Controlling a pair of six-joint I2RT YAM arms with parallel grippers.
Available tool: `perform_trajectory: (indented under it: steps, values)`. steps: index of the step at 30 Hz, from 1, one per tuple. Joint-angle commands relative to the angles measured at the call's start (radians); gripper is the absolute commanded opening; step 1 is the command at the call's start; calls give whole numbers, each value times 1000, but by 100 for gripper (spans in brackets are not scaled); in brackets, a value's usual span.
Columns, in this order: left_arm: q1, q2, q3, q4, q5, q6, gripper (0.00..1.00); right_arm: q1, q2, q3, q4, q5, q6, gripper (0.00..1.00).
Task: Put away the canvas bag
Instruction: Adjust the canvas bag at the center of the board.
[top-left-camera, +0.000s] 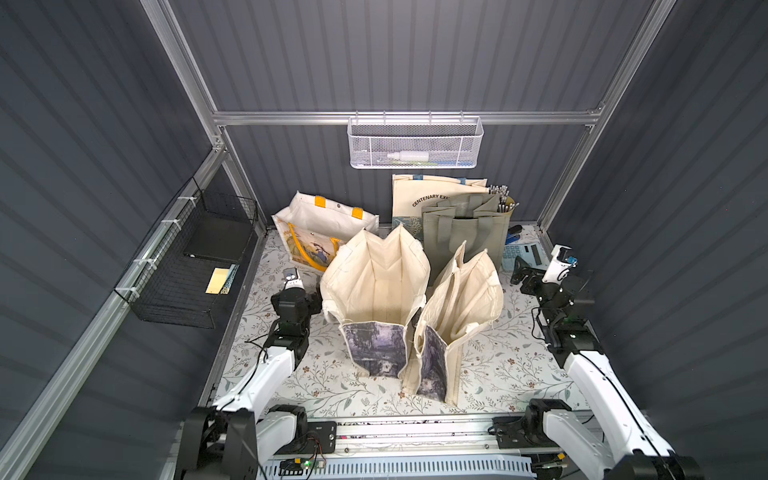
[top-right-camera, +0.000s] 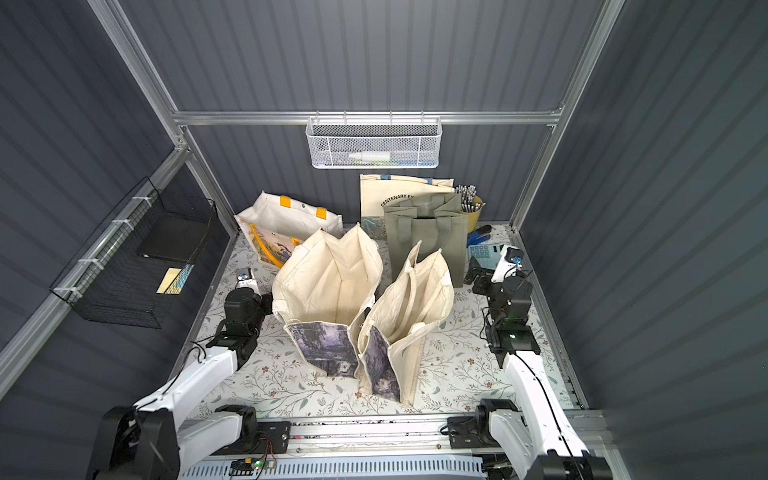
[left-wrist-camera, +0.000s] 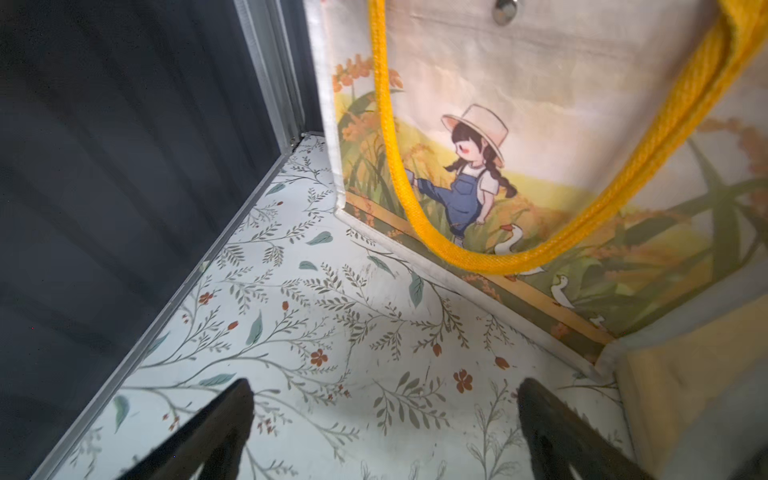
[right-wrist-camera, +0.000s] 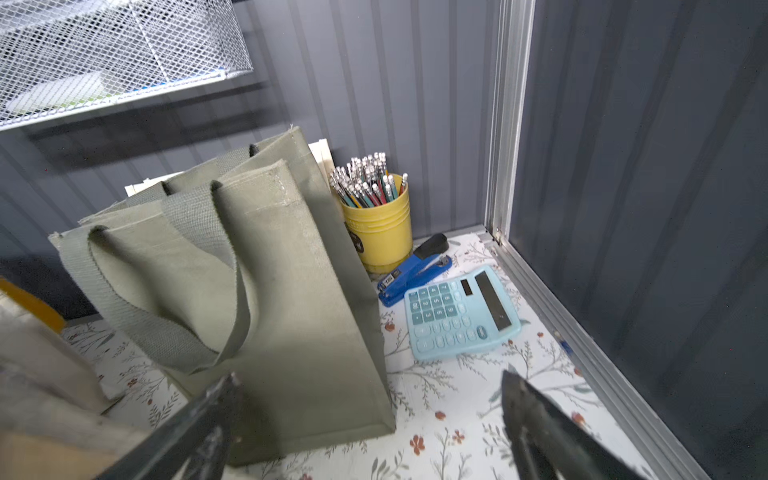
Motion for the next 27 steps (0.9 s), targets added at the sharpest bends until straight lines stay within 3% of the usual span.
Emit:
perform_trajectory:
  steps: [1,6,11,18,22,27]
  values:
    - [5,-107,33,-273,-46,-60,100,-4,-37,94,-295,-7,22,98]
    - [5,-327,71,-419,-96,-118,99,-6,-8,279,-443,-100,45,98]
    - [4,-411,197,-532,2,-72,99,-6,97,456,-527,-363,110,94]
    - [4,-378,504,-757,234,-35,98,-5,171,593,-698,-605,152,93]
    - [4,-289,702,-808,449,-54,94,-5,164,604,-753,-609,195,93]
    - [3,-102,918,-793,791,-178,87,-5,136,621,-815,-563,182,92]
